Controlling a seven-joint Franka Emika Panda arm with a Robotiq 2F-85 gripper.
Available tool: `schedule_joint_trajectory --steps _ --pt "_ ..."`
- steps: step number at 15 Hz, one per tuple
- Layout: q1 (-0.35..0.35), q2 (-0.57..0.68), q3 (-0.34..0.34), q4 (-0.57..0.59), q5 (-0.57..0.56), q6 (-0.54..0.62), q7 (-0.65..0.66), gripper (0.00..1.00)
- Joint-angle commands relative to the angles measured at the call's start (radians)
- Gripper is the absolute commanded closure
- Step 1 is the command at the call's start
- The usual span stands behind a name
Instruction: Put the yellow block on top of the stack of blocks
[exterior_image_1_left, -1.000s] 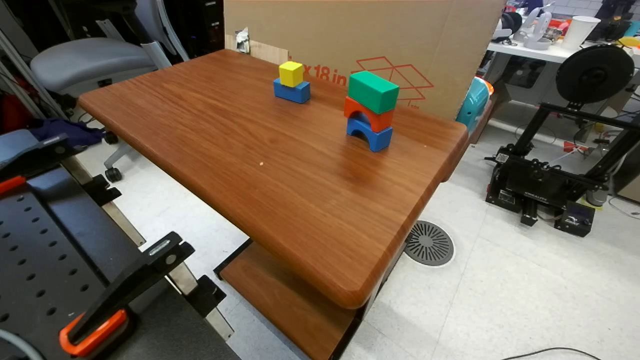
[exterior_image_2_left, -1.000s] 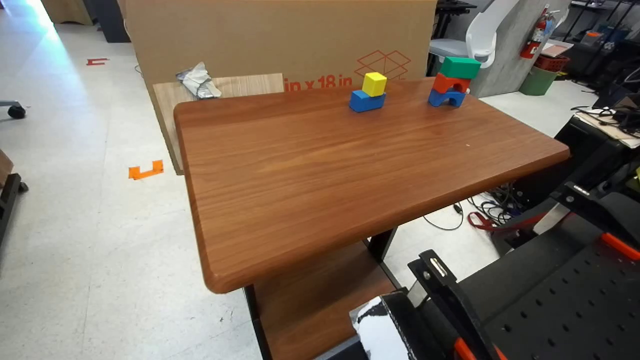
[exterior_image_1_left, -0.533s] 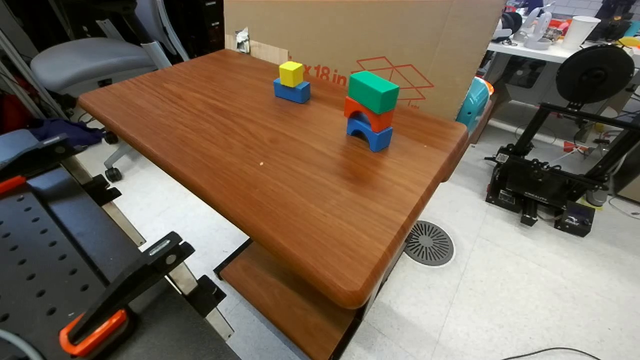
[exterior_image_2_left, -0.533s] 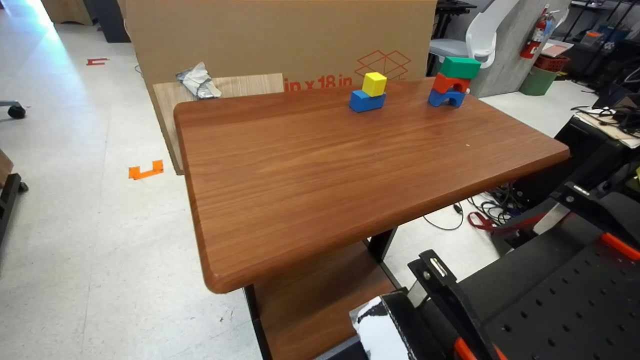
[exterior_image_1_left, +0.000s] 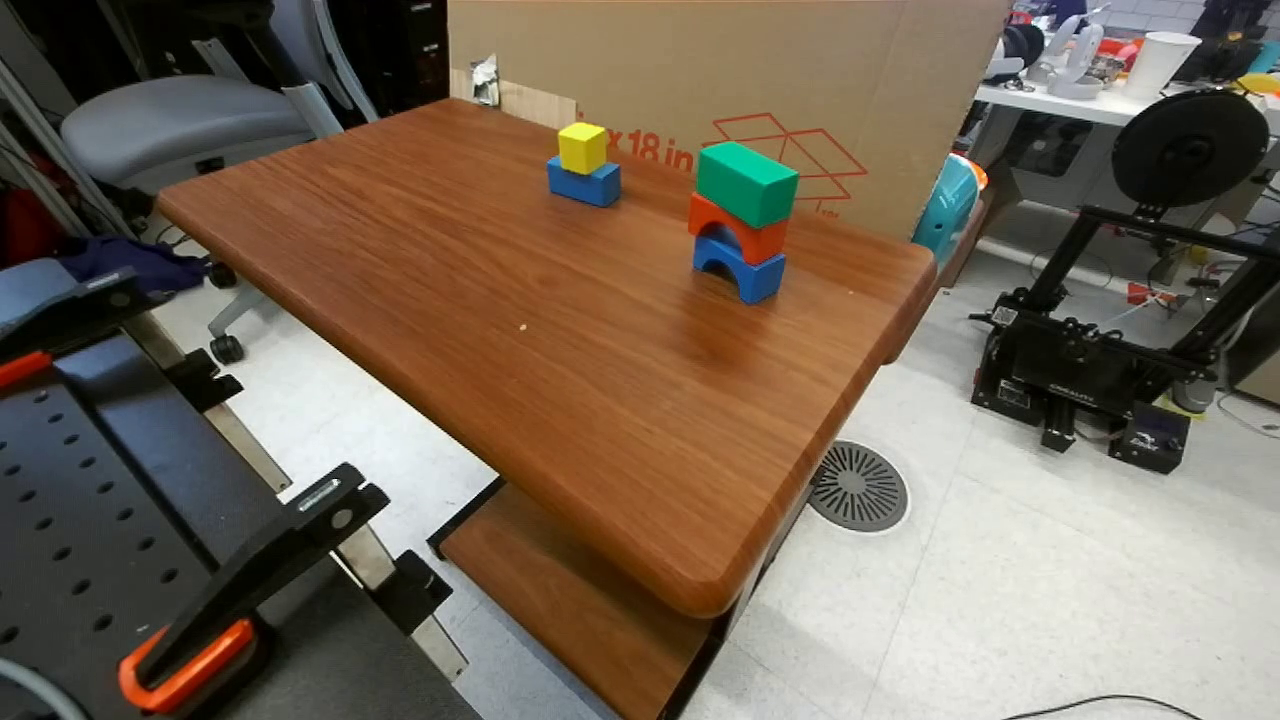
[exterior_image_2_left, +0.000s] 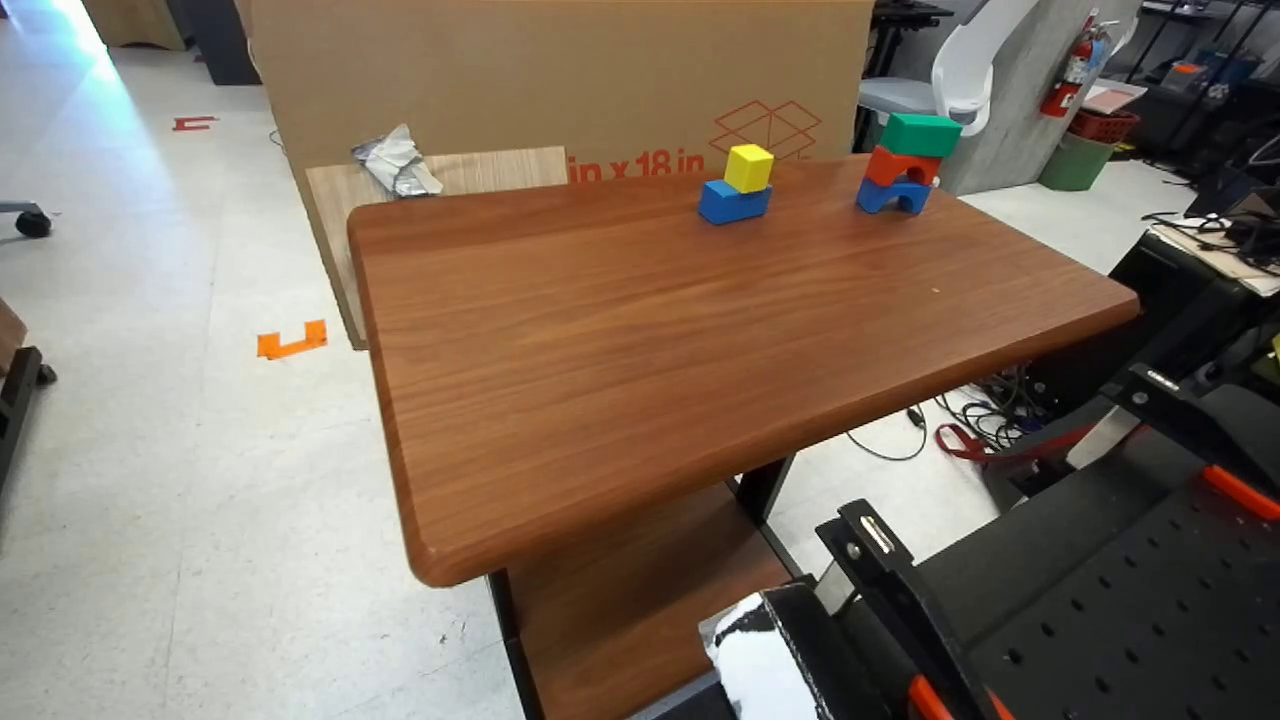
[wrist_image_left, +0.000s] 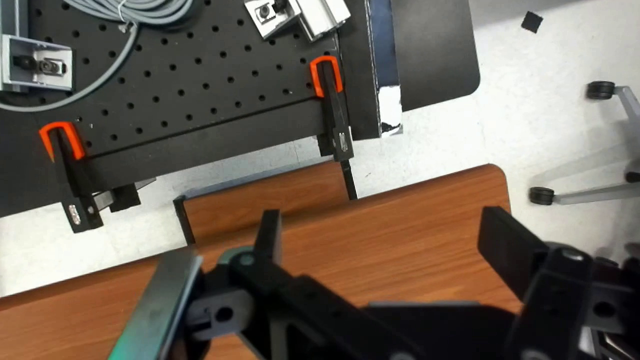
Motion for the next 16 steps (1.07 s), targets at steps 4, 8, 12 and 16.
schedule_joint_trajectory --steps 4,8,12,16 --pt "-0.042 0.324 -0.024 0.282 -0.051 -0.018 -0.012 0.0" --pt "-0.055 0.48 -0.049 0.446 -0.099 -0.041 -0.008 0.0" --pt "-0.05 0.598 -0.079 0.562 -0.183 -0.038 0.002 0.0" --pt "-0.059 0.674 -0.109 0.632 -0.246 -0.036 -0.043 0.0"
